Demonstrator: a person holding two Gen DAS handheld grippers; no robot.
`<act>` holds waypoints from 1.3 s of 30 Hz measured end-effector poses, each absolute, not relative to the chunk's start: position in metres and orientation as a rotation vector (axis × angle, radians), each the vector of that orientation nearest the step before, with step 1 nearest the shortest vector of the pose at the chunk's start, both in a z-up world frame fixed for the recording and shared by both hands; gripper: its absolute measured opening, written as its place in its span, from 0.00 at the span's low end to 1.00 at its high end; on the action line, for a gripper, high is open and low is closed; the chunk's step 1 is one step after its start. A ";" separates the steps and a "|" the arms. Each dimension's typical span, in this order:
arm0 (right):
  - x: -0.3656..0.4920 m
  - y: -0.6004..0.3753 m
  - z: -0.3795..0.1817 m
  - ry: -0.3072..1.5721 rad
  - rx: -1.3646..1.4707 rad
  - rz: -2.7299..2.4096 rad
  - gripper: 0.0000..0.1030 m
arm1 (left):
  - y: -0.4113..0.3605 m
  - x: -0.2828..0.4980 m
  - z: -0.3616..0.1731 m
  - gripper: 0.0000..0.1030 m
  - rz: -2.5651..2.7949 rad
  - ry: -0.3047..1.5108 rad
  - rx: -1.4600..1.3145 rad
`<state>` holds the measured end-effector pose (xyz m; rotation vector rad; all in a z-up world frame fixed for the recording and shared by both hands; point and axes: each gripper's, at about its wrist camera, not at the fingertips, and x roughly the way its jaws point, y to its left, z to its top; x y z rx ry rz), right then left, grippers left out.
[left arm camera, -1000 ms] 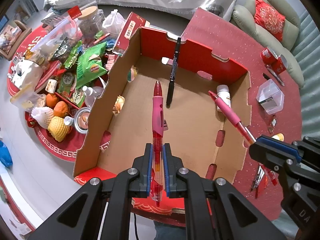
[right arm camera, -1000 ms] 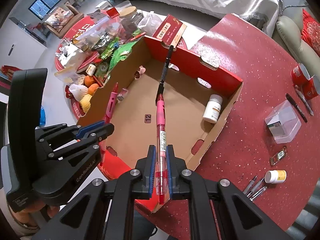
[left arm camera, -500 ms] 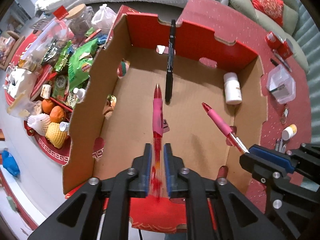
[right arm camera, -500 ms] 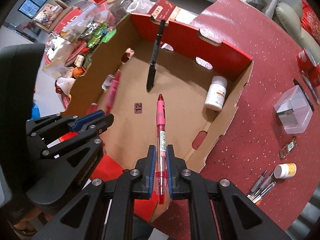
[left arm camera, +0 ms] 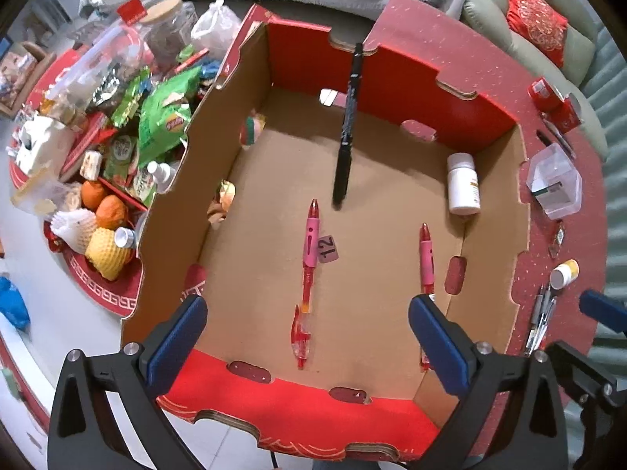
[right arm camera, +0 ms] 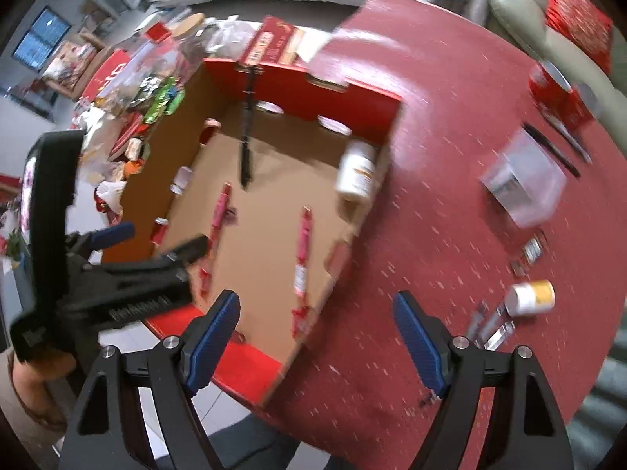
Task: Organize rigid objects
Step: 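Open both grippers to drop the two pens into the box, then grasp the grey pen with the left gripper while the right grasps the red printed tube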
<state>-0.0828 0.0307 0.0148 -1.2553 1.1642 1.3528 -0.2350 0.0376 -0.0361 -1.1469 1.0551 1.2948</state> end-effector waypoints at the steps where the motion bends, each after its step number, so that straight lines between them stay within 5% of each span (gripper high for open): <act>1: -0.074 0.026 0.016 1.182 -1.241 1.330 0.79 | 0.036 -0.234 -0.033 1.00 1.288 1.053 -1.147; 15: 0.116 -0.099 -0.012 1.631 -0.850 0.672 0.79 | 0.001 -0.112 -0.004 1.00 0.918 1.133 -0.997; 24: 0.148 -0.134 -0.015 1.649 -0.862 0.669 0.79 | 0.003 0.011 -0.046 1.00 0.860 1.291 -0.874; 39: 0.203 -0.171 -0.017 1.699 -0.875 0.673 0.79 | 0.012 0.069 -0.124 1.00 0.938 1.397 -0.846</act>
